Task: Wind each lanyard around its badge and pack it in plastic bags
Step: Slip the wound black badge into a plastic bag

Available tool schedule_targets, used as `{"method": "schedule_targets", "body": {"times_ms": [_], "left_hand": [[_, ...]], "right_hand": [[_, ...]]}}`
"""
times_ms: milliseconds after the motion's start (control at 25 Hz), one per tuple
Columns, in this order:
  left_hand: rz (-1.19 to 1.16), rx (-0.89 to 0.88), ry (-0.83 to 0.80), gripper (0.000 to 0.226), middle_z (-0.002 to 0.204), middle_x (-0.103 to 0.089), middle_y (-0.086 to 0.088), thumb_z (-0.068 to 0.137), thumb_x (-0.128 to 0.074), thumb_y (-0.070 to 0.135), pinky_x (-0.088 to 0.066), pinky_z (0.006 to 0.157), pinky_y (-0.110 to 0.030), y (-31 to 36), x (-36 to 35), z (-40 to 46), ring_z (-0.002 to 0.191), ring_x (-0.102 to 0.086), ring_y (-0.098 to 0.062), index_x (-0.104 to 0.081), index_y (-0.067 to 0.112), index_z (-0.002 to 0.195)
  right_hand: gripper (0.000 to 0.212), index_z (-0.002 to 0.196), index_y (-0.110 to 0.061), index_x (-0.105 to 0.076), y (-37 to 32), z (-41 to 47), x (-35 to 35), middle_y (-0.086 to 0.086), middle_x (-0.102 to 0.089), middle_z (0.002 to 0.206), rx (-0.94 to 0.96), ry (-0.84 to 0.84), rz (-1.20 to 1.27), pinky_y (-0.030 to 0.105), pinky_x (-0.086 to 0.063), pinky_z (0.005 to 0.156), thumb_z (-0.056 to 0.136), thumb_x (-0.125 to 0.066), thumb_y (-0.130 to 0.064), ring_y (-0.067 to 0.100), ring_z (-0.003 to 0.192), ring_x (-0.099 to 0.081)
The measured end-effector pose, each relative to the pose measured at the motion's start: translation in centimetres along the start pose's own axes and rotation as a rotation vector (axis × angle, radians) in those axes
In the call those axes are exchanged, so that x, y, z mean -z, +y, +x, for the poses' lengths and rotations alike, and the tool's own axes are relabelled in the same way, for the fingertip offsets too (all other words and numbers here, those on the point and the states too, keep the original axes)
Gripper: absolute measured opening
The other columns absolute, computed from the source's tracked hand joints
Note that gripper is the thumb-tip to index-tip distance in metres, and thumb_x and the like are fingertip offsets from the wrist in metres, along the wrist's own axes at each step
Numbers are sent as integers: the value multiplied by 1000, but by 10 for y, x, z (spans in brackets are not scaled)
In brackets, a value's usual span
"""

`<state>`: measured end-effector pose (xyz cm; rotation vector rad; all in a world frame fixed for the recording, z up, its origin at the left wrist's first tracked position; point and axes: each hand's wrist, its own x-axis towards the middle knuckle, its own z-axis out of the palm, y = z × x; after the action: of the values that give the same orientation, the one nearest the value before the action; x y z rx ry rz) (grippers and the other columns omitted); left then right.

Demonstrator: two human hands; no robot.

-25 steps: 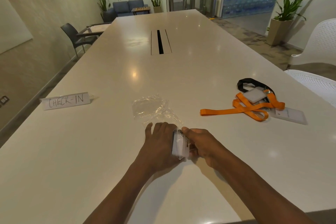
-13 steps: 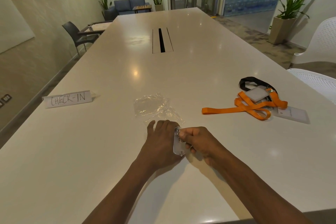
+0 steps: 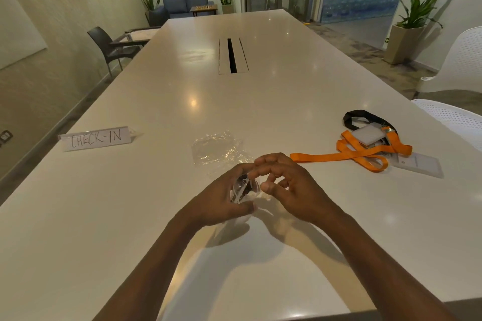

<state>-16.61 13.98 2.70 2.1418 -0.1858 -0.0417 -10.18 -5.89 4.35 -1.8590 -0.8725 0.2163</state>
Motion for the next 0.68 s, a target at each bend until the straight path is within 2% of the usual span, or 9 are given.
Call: {"method": "schedule_targets", "body": {"times_ms": [80,160,240,360,440,520,600,680], "left_hand": [[-123,6,19,71,128,-61,11,75,-75,33,-48,100,-28,-2,6,0,119,-59,-6,-45,35,139],[-175,21,9,77,131,-58,22,75,-76,35,-46,96,-15,-4,12,1,123,-54,3,-39,43,143],[-168,18,-25,80,132,-52,35,79,-75,31,-44,87,-4,-2,14,3,123,-49,12,-33,49,144],[-227,-2,-22,79,132,-50,39,81,-75,27,-43,84,0,-1,9,5,121,-49,15,-33,48,145],[-281,22,57,77,131,-53,35,75,-76,42,-50,87,-10,-2,5,2,118,-55,9,-38,51,141],[-320,72,161,66,122,-63,25,72,-76,54,-56,92,-28,-5,0,-2,111,-64,-1,-51,46,132],[-292,85,280,47,111,-70,14,76,-71,57,-59,90,-40,-8,-7,-5,103,-68,-8,-63,37,118],[-259,48,391,31,101,-73,7,84,-64,52,-58,87,-45,-8,-14,-8,95,-70,-12,-69,30,106]], "right_hand": [[25,106,-28,-72,-2,3,7,-10,-56,130,33,-37,-35,14,-45,73,91,-64,-10,4,97,-59],[21,104,-29,-72,-2,5,11,-12,-55,131,62,-54,-128,19,-50,72,89,-68,-15,5,95,-59],[13,94,-26,-72,-3,6,9,-12,-59,123,76,-50,-170,24,-52,70,84,-74,-18,6,92,-60],[12,82,-22,-64,-4,9,4,-10,-66,106,87,-22,-148,22,-47,71,86,-69,-12,8,91,-62],[15,83,-25,-60,-3,10,2,-8,-67,99,94,15,-184,21,-45,71,89,-65,-12,8,91,-61],[11,85,-22,-60,-1,10,0,-7,-65,94,90,84,-208,18,-44,69,90,-66,-14,8,87,-60],[11,84,-22,-61,1,11,-1,-8,-64,89,86,153,-182,14,-43,66,88,-69,-16,6,81,-60],[16,86,-24,-61,2,10,-4,-10,-64,81,77,228,-104,10,-45,63,84,-75,-16,7,73,-61]]}}
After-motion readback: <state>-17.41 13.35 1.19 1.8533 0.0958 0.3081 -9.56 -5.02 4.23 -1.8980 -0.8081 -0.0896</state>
